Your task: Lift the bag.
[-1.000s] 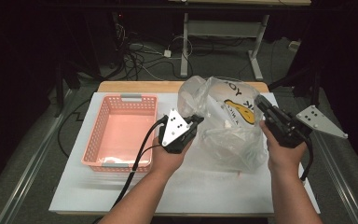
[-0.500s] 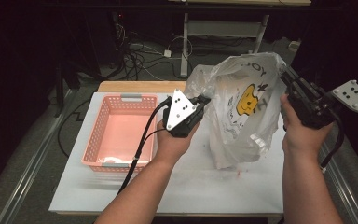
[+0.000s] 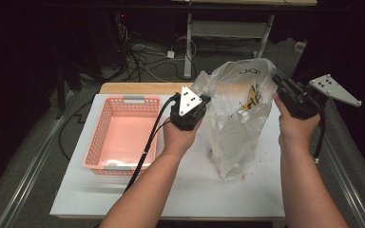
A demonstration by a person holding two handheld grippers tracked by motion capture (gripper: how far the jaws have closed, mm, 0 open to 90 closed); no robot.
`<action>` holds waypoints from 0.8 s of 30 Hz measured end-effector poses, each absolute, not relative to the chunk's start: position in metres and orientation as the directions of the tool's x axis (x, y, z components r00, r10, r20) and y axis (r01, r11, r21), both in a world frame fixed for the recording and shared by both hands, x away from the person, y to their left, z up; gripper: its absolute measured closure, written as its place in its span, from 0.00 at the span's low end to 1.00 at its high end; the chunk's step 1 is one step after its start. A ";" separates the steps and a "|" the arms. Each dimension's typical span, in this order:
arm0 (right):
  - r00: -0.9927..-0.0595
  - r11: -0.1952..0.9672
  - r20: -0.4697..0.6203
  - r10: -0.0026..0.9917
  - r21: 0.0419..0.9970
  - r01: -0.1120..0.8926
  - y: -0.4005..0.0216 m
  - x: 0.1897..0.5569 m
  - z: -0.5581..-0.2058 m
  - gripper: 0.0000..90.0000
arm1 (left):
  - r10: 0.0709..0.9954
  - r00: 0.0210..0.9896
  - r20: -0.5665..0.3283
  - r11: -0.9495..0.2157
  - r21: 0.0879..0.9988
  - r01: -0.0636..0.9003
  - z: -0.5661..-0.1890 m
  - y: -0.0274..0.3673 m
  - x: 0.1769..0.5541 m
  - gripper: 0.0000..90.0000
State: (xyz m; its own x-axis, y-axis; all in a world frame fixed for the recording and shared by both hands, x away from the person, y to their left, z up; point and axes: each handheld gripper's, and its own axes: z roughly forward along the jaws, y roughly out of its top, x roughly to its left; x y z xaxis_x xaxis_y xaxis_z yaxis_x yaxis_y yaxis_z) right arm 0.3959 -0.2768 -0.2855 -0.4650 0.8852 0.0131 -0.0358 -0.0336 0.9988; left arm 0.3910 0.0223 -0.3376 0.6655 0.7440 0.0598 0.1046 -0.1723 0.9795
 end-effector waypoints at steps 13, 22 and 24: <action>-0.419 0.018 -0.012 0.908 1.000 0.010 -0.281 0.407 -0.290 1.00 | 0.715 0.699 0.001 -0.170 0.970 0.173 -0.344 0.044 0.361 0.59; -0.400 0.040 -0.024 0.916 0.999 0.032 -0.286 0.411 -0.297 1.00 | 0.713 0.701 -0.005 -0.157 0.974 0.166 -0.346 0.076 0.326 0.47; -0.399 0.047 -0.029 0.916 0.998 0.035 -0.286 0.412 -0.298 1.00 | 0.712 0.703 -0.003 -0.161 0.972 0.168 -0.349 0.082 0.318 0.47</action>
